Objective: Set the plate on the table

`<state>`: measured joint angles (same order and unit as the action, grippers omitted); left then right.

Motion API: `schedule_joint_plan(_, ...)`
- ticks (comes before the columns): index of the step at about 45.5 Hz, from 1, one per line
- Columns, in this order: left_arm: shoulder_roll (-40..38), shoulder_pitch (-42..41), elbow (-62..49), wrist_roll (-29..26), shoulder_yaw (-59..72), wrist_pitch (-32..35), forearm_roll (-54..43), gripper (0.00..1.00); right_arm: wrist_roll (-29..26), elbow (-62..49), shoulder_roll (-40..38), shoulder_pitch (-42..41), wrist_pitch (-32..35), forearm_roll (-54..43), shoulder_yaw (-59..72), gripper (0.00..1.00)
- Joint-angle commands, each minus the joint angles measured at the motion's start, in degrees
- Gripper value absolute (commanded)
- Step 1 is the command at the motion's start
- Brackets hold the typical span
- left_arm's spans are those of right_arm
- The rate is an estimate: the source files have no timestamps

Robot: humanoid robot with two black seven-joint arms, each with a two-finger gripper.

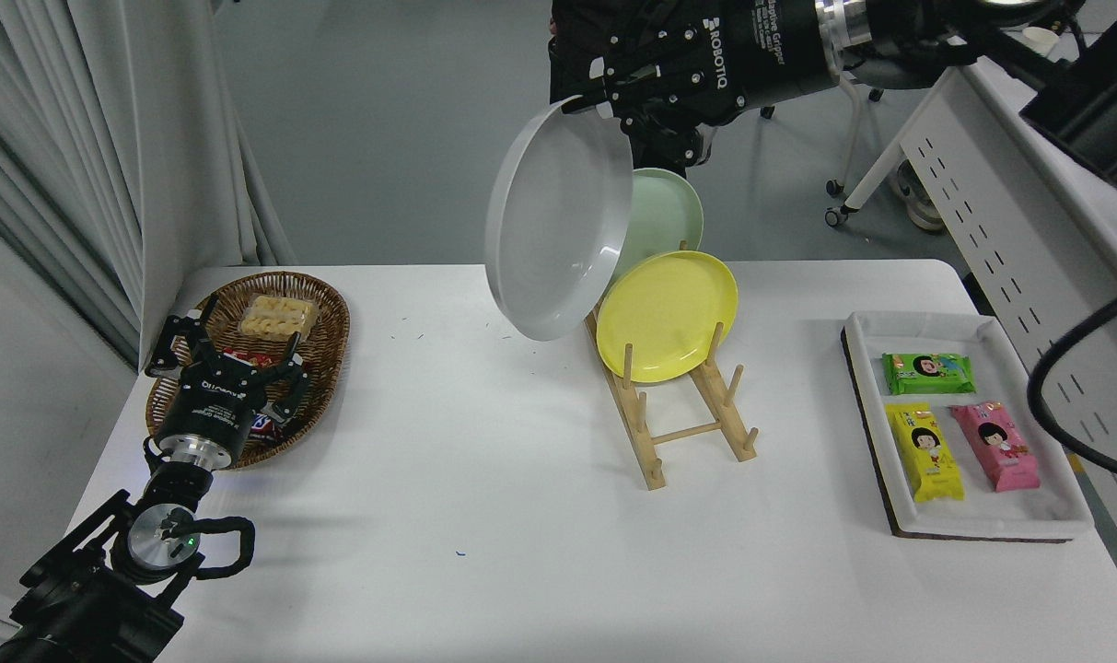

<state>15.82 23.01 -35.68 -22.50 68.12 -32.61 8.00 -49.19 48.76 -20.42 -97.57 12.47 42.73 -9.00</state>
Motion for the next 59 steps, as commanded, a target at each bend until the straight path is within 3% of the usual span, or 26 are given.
schedule_joint_plan(1, 0.0, 0.0, 0.0, 0.0, 0.0, 0.0, 0.0, 0.98, -0.8, -4.4, 8.1, 1.4, -2.3, -1.9, -1.5, 0.00)
schedule_joint_plan(26, 0.0, 0.0, 0.0, 0.0, 0.0, 0.0, 0.0, 0.98, -0.8, -8.3, 18.4, 6.4, -1.4, -9.8, -6.0, 0.00)
schedule_joint_plan(47, 0.0, -0.1, 0.0, 0.0, 0.0, 0.0, 0.0, 0.98, -0.8, -8.7, 20.0, 12.0, -2.5, -12.1, -12.4, 0.00)
schedule_joint_plan(53, 0.0, -0.1, 0.0, 0.0, 0.0, 0.0, 0.0, 0.98, -0.8, -9.0, 20.4, 14.1, -4.6, -13.5, -17.6, 0.00)
schedule_joint_plan(59, 0.0, 0.0, 0.0, 0.0, 0.0, 0.0, 0.0, 0.98, -0.8, -9.7, 20.4, 18.1, -4.9, -22.3, -27.4, 0.00)
